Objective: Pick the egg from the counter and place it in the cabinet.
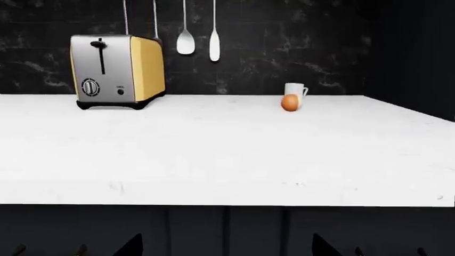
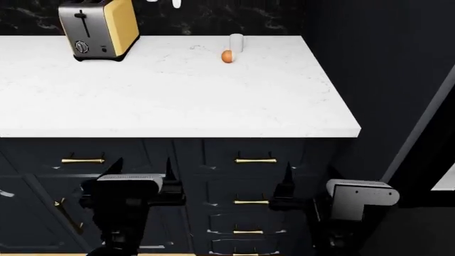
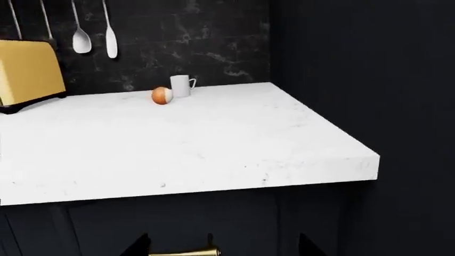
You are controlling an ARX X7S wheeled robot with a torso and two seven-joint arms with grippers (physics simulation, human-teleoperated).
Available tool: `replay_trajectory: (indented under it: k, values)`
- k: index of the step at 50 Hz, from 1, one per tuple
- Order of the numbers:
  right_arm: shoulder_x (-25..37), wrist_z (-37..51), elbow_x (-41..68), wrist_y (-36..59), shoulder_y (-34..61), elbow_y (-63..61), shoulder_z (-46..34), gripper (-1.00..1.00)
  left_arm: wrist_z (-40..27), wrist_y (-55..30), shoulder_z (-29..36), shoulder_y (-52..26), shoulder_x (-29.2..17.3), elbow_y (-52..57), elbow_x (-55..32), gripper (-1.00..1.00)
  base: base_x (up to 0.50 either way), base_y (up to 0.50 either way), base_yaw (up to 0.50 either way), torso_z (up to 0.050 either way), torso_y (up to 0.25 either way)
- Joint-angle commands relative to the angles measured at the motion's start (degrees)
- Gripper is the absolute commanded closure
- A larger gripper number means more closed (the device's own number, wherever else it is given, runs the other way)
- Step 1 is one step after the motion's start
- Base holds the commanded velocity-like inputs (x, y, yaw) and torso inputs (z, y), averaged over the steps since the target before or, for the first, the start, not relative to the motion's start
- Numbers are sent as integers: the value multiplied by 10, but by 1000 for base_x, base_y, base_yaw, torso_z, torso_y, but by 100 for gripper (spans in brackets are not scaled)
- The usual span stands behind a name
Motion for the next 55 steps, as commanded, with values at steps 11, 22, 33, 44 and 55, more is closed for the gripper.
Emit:
replay_trajectory:
  k: [11, 22, 33, 44, 55]
  values:
    - [38, 38, 131, 281, 187, -152, 73, -100, -14, -205, -62, -106, -43, 132, -69, -100, 158, 0, 0, 0, 0]
    - [38, 41, 142, 296, 212, -146, 67, -100, -12, -235, -69, -160, -58, 117, -79, -100, 164, 27, 0, 0, 0]
    - [50, 36, 136, 283, 195, -149, 59, -100, -14, -241, -77, -157, -64, 122, -85, -100, 114, 102, 0, 0, 0]
    - [50, 35, 136, 263, 170, -148, 63, -100, -17, -232, -73, -150, -64, 123, -84, -100, 118, 144, 0, 0, 0]
    - [50, 39, 140, 255, 142, -162, 64, -100, -21, -223, -73, -130, -61, 132, -87, -100, 141, 143, 0, 0, 0]
